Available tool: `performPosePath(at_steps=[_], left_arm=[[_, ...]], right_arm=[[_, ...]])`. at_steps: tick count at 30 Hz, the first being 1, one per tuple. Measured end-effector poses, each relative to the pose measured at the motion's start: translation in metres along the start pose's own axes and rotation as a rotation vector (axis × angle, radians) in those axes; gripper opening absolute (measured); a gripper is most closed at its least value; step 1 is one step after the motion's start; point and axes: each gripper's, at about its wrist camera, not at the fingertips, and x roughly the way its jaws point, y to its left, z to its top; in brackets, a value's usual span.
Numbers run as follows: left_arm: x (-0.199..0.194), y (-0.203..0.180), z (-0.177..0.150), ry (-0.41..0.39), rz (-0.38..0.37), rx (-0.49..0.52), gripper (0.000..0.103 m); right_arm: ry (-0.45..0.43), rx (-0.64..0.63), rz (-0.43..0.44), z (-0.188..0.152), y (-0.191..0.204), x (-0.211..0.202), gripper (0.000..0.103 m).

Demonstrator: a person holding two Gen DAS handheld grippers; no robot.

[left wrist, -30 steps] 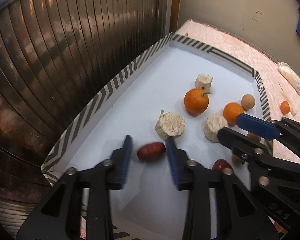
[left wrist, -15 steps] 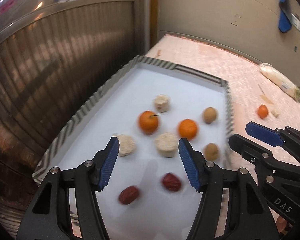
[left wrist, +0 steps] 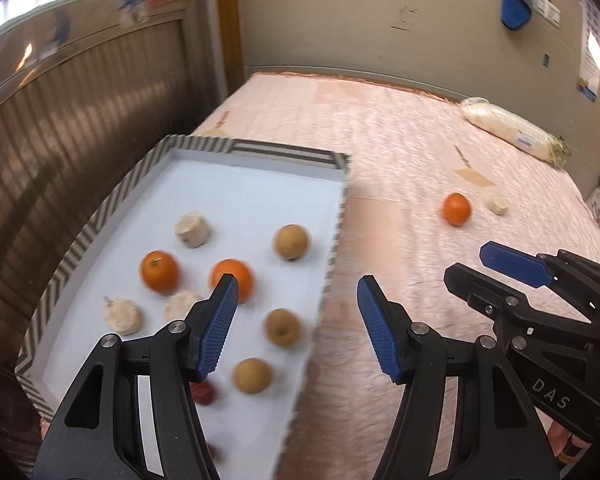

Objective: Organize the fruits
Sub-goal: 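Grasp the last orange with the left gripper while the right gripper grasps the last cake piece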

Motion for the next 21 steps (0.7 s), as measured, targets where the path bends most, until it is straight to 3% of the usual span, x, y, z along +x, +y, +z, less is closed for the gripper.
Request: performPosePath(at_steps=[15, 21], left_arm=[[0.023, -0.062, 0.024, 0.087, -0.149, 0.054, 0.062], [0.041, -0.088, 0.041, 0.119, -0.174, 0.081, 0.062]], right_arm=[[0.031, 0.110, -0.082, -0.014, -0.084, -0.009, 0.041], [0.048, 0.141, -0.105, -0.018, -0.112, -0.008, 0.041]])
